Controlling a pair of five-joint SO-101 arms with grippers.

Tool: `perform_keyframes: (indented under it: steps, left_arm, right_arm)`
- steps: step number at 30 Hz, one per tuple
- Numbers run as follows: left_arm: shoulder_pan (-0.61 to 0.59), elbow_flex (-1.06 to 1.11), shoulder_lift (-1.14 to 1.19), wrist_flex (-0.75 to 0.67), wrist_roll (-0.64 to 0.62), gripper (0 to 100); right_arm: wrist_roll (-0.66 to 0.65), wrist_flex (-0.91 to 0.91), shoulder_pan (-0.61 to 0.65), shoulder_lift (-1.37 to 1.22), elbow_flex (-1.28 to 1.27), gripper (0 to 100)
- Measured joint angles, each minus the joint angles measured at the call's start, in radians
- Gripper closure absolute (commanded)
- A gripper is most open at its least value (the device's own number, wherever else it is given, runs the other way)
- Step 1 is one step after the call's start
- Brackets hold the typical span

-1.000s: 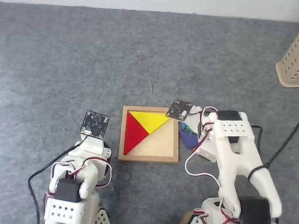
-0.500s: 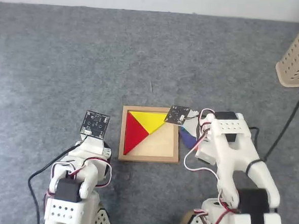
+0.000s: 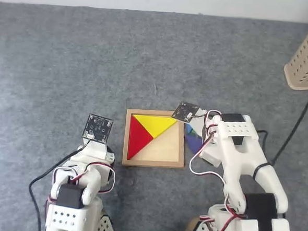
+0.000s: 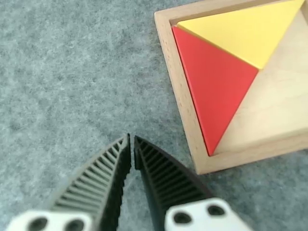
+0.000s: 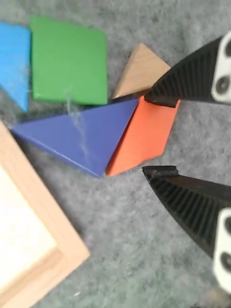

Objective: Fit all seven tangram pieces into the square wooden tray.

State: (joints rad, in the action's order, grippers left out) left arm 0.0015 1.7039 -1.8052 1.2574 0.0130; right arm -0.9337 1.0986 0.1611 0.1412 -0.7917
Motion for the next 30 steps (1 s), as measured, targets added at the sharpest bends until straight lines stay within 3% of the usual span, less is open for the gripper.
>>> perform_keyframes:
  steps: [9,17,24,30]
  left_arm:
    - [0.0,0.0,0.0,0.0,0.0,99]
    - [0.0,0.0,0.0,0.0,0.0,99]
    - [-0.002,0.0,0.0,0.0,0.0,99]
    - [0.0,0.0,0.0,0.0,0.0,99]
  right_arm:
    - [0.089,0.005,0.144,0.0,-0.003,82.1]
    - [0.143,0.011,0.138,0.08,-0.034,81.8]
    - [-0.026,0.018,0.155,0.186,-0.13,81.7]
    - [-0.041,-0.009,0.167,0.204,-0.166,76.7]
